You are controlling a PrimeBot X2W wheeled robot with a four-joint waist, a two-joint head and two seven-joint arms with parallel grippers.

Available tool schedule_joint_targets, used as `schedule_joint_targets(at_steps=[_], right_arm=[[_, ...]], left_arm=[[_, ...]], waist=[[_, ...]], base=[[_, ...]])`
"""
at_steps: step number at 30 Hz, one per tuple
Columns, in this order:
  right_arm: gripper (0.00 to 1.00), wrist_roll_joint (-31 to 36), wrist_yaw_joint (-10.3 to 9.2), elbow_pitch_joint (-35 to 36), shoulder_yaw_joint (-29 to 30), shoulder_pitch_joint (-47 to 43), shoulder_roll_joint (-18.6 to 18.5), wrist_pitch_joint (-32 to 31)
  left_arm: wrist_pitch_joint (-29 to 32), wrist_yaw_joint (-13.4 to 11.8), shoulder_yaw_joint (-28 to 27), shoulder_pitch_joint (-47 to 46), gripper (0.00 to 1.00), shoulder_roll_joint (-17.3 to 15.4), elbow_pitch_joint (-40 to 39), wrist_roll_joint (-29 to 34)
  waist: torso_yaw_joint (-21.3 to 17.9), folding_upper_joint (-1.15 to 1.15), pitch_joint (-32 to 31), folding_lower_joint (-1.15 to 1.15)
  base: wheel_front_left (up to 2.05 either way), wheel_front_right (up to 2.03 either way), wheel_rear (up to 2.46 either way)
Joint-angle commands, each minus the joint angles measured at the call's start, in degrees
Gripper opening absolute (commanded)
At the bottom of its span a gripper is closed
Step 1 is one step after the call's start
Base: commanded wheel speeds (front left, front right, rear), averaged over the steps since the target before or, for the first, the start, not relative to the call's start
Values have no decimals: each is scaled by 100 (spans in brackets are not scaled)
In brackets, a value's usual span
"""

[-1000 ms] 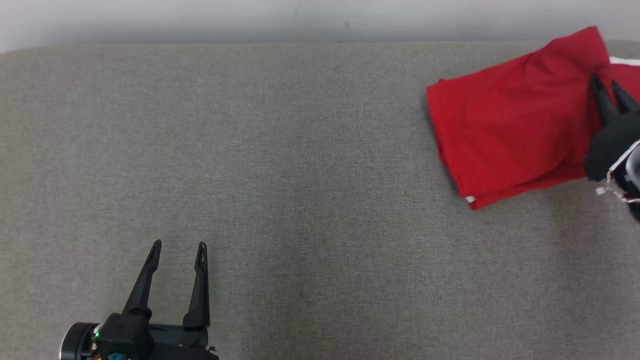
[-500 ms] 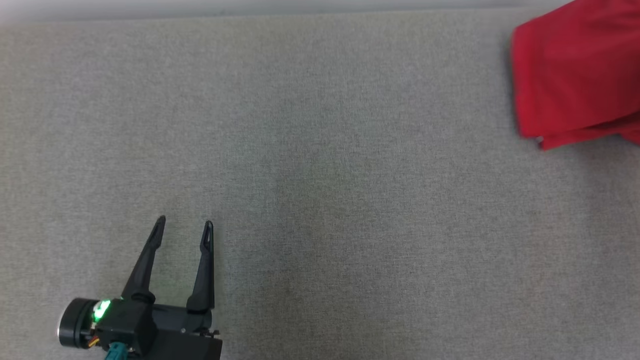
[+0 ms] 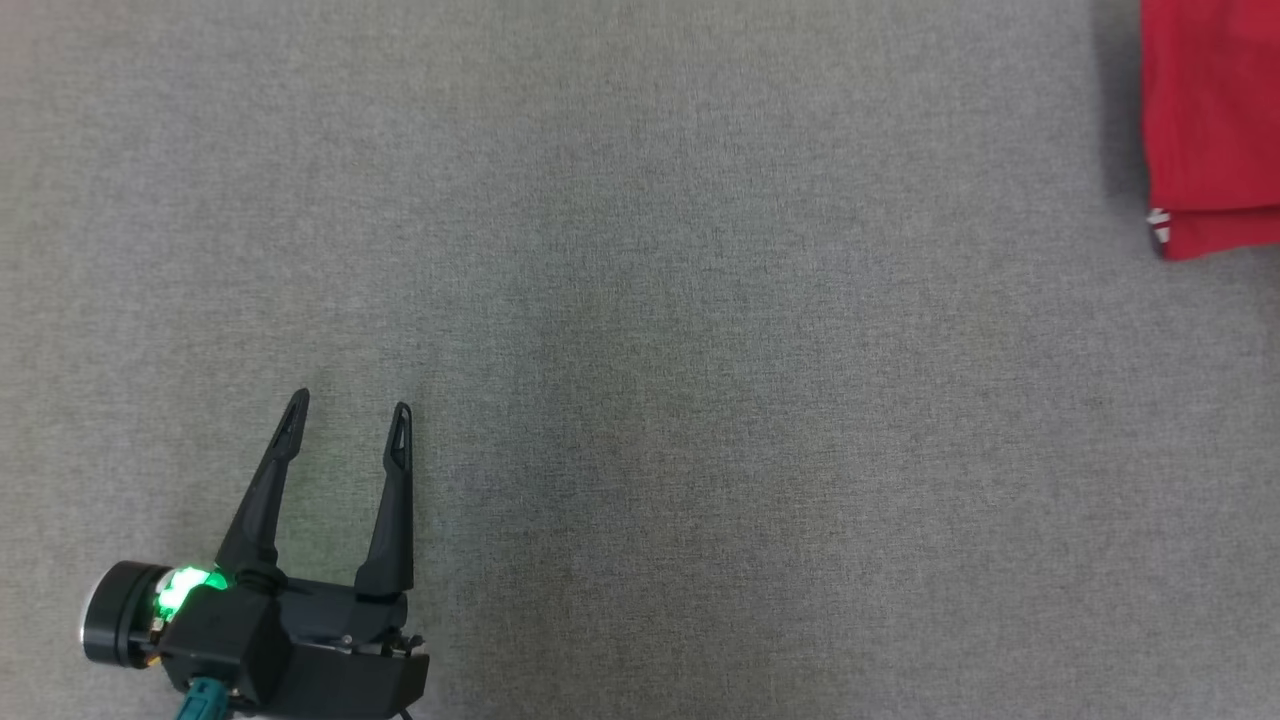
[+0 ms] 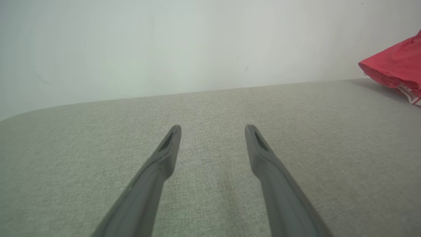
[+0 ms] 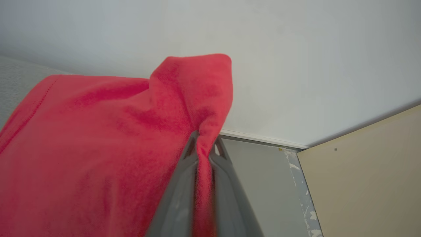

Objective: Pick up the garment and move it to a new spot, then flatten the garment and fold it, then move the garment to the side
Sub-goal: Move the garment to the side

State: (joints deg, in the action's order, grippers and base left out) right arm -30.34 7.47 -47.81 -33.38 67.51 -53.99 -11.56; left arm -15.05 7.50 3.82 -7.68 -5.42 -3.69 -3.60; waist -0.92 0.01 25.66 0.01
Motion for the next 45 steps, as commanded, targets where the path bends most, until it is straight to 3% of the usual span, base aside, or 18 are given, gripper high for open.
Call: schedule_joint_targets(at_steps=[1, 11, 12, 13, 14, 15, 19, 27, 36, 40, 45], right_arm=[[0, 80, 0, -4, -42, 117, -44, 31], [0, 343, 0, -246, -428, 423, -197, 70], [34, 346, 0, -279, -449, 430, -193, 63], [34, 346, 0, -279, -449, 430, -193, 63], [75, 365, 0, -323, -471, 440, -194, 48], [100, 383, 0, -355, -525, 431, -182, 1], [100, 523, 0, -418, -659, 538, -218, 78], [100, 636, 0, -428, -592, 582, 180, 874], [100, 332, 0, -577, 234, -61, 1161, 2473], [100, 476, 0, -351, 699, -593, 1637, 2669], [100, 1055, 0, 614, 1698, -1610, 2127, 2673]], left_arm=[[-16, -6, -20, -88, 100, -42, -32, 3], [-16, -6, 8, -176, 100, -79, -101, 2], [-16, -6, 6, -188, 100, -84, -92, -6], [-16, -6, 6, -188, 100, -84, -92, -6], [-16, -6, 0, -199, 100, -82, -79, -14], [-16, -6, -9, -204, 100, -79, -65, -19], [-16, -6, -61, -133, 100, -49, -9, -36], [-16, -5, -188, 112, 100, 78, 164, -41], [-16, -26, -519, 649, 100, 181, 465, -109], [-16, -28, -678, 917, 100, 212, 559, -116], [-16, -30, -860, 1153, 100, 230, 606, -98]], waist=[[-35, -1, 103, -1], [-25, -1, 271, -1], [-19, -1, 274, -1], [-19, -1, 274, -1], [-13, -1, 271, -1], [-7, -1, 260, -1], [0, -1, 150, -1], [-50, -1, -319, -1], [-187, -1, -1151, -1], [-244, -1, -1514, -1], [-299, -1, -1801, -1]], base=[[0, 0, 0], [0, 0, 0], [0, 0, 0], [0, 0, 0], [0, 0, 0], [0, 0, 0], [0, 0, 0], [0, 0, 0], [0, 0, 0], [0, 0, 0], [0, 0, 0]])
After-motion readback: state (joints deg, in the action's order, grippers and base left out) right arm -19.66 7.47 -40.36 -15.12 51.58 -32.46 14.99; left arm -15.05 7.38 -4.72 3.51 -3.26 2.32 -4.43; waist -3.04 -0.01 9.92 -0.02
